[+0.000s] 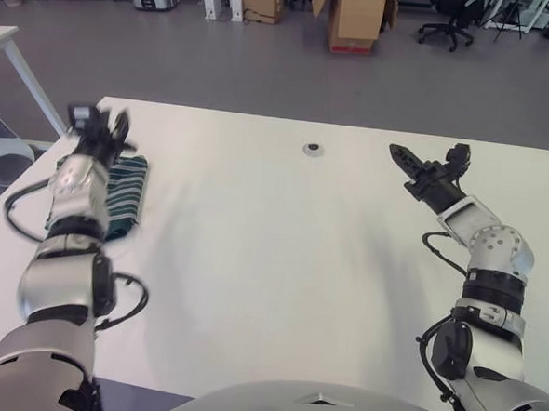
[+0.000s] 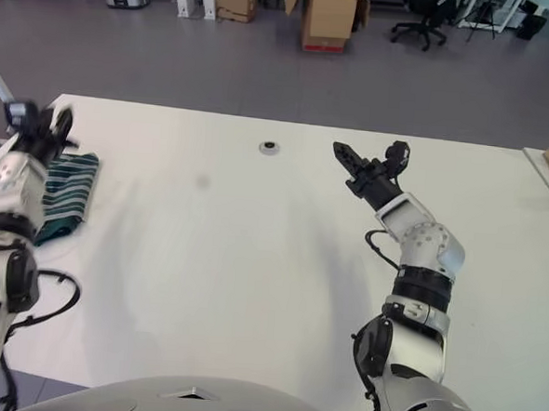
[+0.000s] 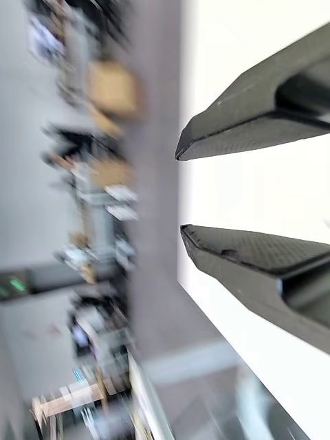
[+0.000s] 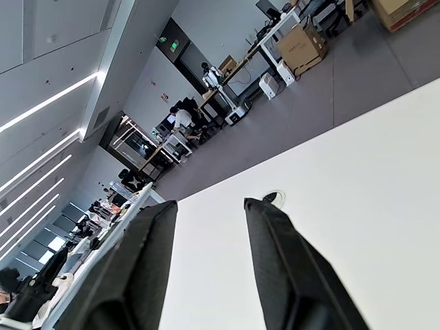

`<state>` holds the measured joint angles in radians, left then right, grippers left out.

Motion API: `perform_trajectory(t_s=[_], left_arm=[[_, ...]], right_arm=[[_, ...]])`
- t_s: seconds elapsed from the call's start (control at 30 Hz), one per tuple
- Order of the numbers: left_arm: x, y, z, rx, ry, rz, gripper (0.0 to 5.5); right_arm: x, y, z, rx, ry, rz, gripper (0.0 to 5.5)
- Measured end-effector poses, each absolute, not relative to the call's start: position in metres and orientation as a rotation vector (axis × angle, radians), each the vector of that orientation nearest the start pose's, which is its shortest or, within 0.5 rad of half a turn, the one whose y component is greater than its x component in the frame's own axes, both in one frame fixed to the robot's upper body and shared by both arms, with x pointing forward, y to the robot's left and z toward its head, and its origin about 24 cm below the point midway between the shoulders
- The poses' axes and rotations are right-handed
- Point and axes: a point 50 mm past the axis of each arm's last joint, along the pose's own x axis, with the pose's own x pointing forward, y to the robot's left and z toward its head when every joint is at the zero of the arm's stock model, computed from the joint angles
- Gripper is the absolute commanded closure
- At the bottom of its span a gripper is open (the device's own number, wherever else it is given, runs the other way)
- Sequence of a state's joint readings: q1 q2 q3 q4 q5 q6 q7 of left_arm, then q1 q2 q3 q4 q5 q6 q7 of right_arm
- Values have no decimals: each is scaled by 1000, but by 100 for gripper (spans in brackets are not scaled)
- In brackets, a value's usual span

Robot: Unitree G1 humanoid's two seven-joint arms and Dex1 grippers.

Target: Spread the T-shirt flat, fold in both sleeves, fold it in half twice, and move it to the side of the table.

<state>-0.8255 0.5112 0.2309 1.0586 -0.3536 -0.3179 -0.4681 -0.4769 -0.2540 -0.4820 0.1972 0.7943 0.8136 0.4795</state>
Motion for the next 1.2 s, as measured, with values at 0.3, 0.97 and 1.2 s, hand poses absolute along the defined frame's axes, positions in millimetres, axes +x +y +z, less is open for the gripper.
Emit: perform_trajectory(t_s=[0.3,0.97,1.2], left_arm=[[325,156,45,-531,2,-166,377],[311,125,37,-518,54,-279,377],[312,141,43,-523,-10,-204,377]], right_arm=[[289,-191,68,567,133,245,367],[287,-183,54,453,45,93,367],[292,-178,50,438,66,113,367]])
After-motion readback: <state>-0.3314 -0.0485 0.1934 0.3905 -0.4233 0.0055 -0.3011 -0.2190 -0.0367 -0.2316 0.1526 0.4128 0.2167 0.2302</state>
